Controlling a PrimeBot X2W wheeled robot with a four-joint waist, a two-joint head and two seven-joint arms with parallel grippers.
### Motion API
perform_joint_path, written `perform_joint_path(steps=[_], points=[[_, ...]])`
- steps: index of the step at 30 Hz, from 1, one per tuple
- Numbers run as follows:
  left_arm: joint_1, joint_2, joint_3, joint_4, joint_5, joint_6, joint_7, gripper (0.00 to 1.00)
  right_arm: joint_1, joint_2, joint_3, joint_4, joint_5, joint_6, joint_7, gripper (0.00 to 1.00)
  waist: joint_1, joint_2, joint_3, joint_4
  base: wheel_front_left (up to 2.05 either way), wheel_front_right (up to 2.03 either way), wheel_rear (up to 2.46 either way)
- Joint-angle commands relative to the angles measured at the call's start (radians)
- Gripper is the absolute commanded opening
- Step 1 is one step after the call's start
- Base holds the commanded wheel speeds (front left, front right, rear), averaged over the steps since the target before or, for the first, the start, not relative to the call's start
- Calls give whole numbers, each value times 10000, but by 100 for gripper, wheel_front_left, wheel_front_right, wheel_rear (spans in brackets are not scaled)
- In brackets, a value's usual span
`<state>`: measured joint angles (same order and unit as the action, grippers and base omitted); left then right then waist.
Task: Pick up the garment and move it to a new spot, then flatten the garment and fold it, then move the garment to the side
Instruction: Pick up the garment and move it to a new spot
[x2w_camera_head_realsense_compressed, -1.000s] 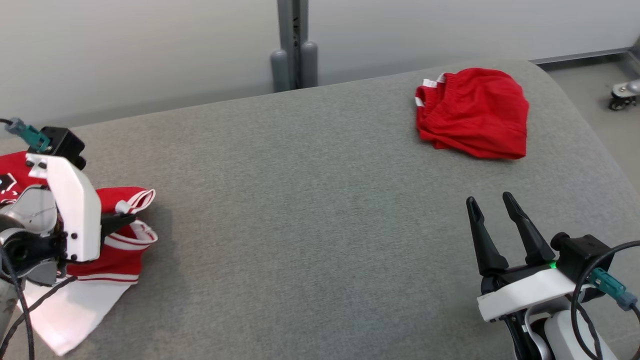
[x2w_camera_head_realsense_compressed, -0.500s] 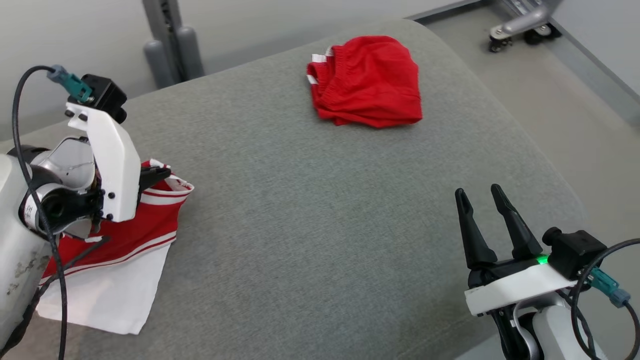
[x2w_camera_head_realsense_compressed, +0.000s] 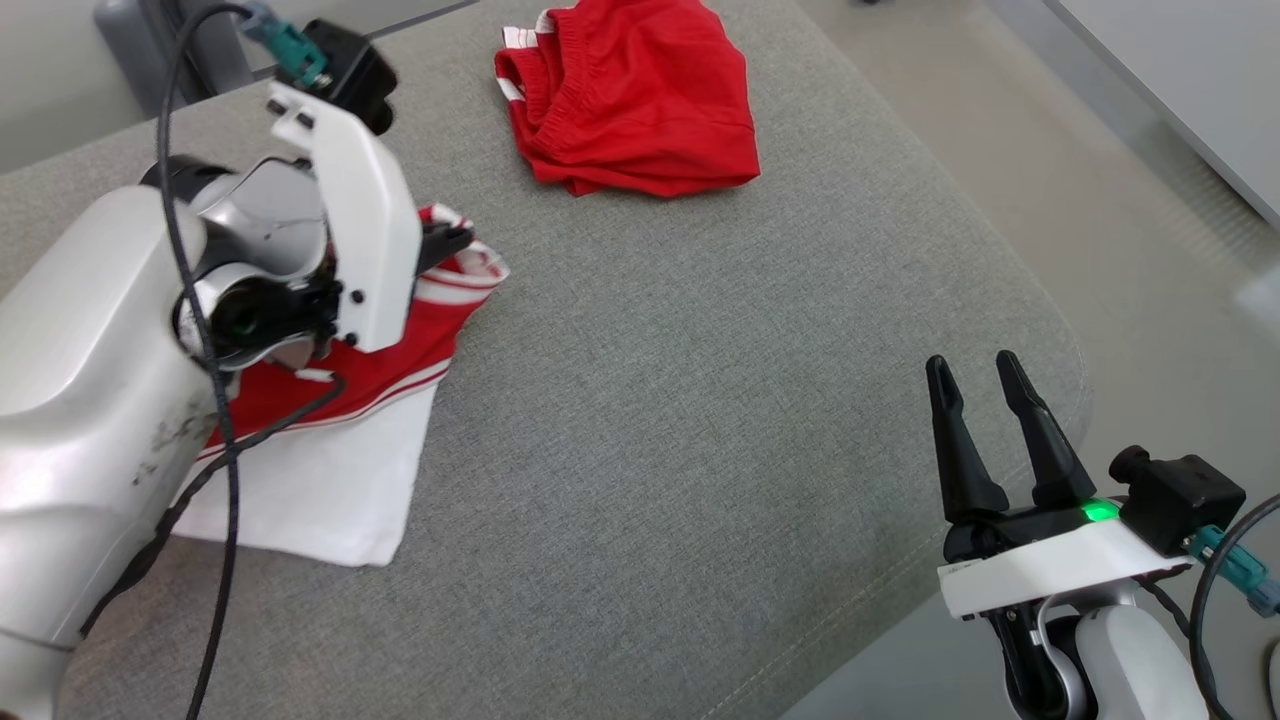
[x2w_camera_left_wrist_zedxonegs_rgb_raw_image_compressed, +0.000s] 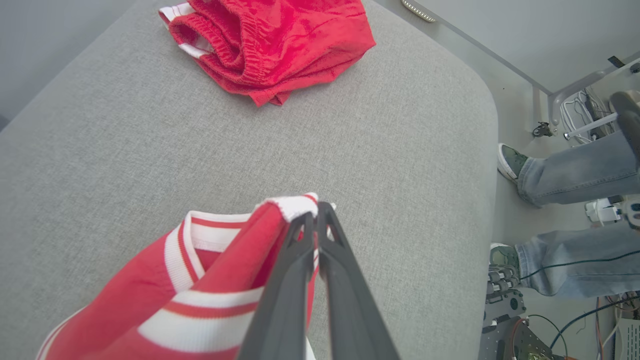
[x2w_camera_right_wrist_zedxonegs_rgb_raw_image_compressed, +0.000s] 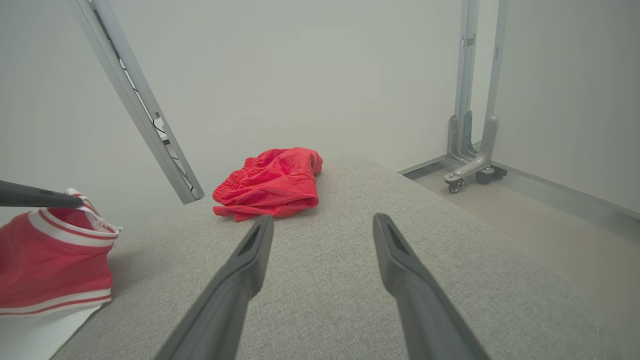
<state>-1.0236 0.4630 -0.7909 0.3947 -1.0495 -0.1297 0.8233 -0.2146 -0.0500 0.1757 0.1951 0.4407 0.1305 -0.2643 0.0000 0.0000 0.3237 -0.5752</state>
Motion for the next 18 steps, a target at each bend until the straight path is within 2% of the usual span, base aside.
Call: perform_joint_path(steps=[1,6,10,11,12,14,18], points=[[-210,-25,-51,70,-81,-16,-143,0,48,-25,20,-72,64,8,2,100,0,0,38,-14,0,0,0],[-683,-460,-601,509,-472,-16,-985,0,-130,-24,160,-74,138,8,2,100,0,0,83,-10,0,0,0],[-801,-459,-1034,879,-871,-16,-1258,0,-258,-29,347,38,162,8,2,100,0,0,36,15,0,0,0],[-830,-392,-1092,965,-936,-16,-1376,46,-285,-27,408,86,152,8,2,100,0,0,-6,26,0,0,0],[-835,-327,-1163,1062,-1012,-16,-1466,100,-333,-27,466,147,128,8,2,100,0,0,-57,39,0,0,0],[-776,-244,-1290,1155,-1149,-16,-1656,100,-450,-32,561,303,26,8,2,100,0,0,-186,99,0,0,0],[-883,-179,-1578,1079,-1490,-15,-1859,100,-523,-33,386,485,-256,8,3,100,0,0,-421,718,0,0,0]])
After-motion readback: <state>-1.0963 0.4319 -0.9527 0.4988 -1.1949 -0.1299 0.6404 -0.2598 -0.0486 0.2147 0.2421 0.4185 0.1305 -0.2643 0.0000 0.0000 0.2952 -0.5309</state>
